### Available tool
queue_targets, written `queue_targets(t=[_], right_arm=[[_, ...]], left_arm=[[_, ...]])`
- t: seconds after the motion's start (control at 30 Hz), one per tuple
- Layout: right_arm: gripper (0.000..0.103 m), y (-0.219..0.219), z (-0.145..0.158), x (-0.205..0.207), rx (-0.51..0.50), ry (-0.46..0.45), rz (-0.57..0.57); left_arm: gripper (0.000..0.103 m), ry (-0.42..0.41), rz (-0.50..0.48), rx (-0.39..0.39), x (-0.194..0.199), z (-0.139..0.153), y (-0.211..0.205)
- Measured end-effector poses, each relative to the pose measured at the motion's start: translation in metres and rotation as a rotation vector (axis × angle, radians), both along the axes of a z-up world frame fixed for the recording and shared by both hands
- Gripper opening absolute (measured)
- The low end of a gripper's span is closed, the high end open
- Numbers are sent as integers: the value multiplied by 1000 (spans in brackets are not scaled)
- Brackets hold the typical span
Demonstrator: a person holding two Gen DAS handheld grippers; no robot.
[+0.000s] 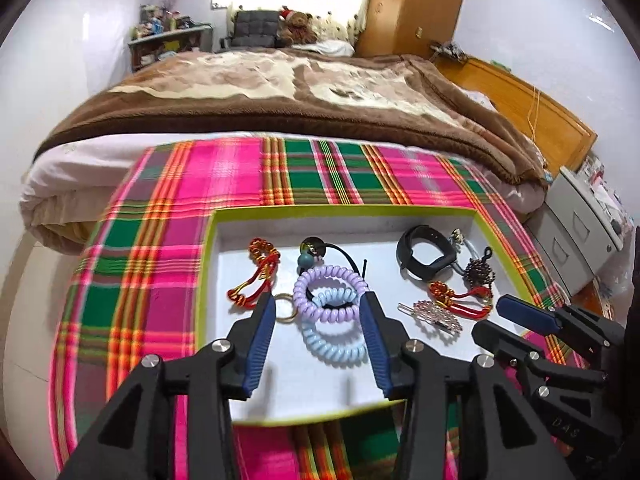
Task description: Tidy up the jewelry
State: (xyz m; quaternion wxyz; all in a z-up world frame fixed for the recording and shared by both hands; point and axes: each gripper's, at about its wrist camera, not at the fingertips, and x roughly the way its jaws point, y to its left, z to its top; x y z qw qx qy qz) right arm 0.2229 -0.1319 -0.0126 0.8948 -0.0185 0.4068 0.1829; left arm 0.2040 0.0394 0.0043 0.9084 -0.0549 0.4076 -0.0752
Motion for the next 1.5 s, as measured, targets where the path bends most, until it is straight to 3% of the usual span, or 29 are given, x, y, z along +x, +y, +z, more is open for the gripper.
queue_targets(t=[0.1,0.23,0.77,1.5], right_arm=[[49,-5,8,-12,24,-20,-29],[49,-9,17,-29,38,-43,-51],[50,-6,37,-87,-9,-118,-121],[50,1,40,-101,-22,-133,-145]], left_arm=[[51,-22,31,0,-16,6,2],[52,-53,73,64,-41,14,-2],[54,-84,138,115,-111,18,-17],[54,-93,163,122,-126,16,-21]])
